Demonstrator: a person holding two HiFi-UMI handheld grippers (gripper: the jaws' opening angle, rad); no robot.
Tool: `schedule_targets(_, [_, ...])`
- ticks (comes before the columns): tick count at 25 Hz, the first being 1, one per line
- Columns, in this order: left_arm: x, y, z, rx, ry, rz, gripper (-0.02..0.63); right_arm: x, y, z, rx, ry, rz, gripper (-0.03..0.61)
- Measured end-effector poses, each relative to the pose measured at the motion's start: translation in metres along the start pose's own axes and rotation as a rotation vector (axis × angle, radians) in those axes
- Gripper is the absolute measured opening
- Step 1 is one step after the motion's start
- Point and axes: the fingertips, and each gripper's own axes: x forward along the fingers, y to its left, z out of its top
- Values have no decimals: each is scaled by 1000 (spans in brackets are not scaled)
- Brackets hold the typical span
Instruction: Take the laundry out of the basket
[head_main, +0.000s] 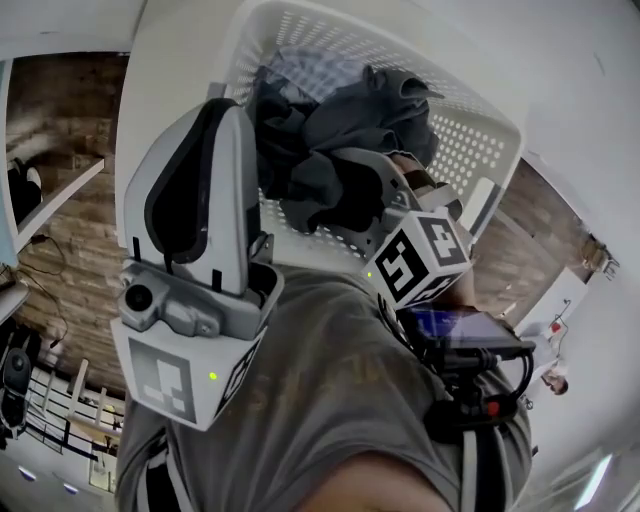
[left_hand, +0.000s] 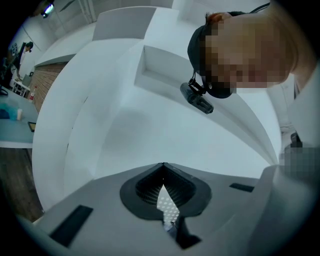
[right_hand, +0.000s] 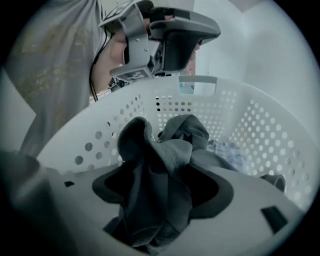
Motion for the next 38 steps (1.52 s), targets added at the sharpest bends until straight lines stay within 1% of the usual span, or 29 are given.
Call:
schedule_targets(2, [0,-1,-2,-5,7,-8,8,4,-6,-2,5,12,-29,295])
schedule_targets(3, [0,-2,-2,-7,12,-12,8,3,-7,-2,10,12,-36,284])
schedule_targets(5, [-2,-4,-2,-11,14,-18,8,0,-7,0,24,4,-40,235])
schedule_targets(7, [-8,-7,-1,-13,7,-20,8,-5,-4,5,40,-21,-48,156])
schedule_targets(8, [-11,-9,-1,-11,1,-21,8,-7,-3,6,48,-33,-56,101])
schedule_targets(9, [-13,-11,-1,-10,-4,-23,8,-9,-2,7,56,-40,-66,84])
schedule_targets(13, [-11,-18,7,4,-8,-38,8,-18,-5,8,81,-65,-113,69])
schedule_targets(16, [-21,-26,16,17,-25,-54,8,-30,-5,14,114,-100,-156,64])
schedule_targets(23, [-53,-51,41,64,-80,-102,8,-64,-6,33,161,-191,-310,58])
schedule_targets(27, [-64,-65,47,92,-105,-112,9,-86,-14,35,207,-264,-402,55])
schedule_targets(31, [-69,-76,52,117,-121,-120,8,-109,-24,39,260,-359,-483,55])
schedule_targets(38, [-81,-94,61,153,-149,-138,9,-149,-29,49,303,-505,-578,54])
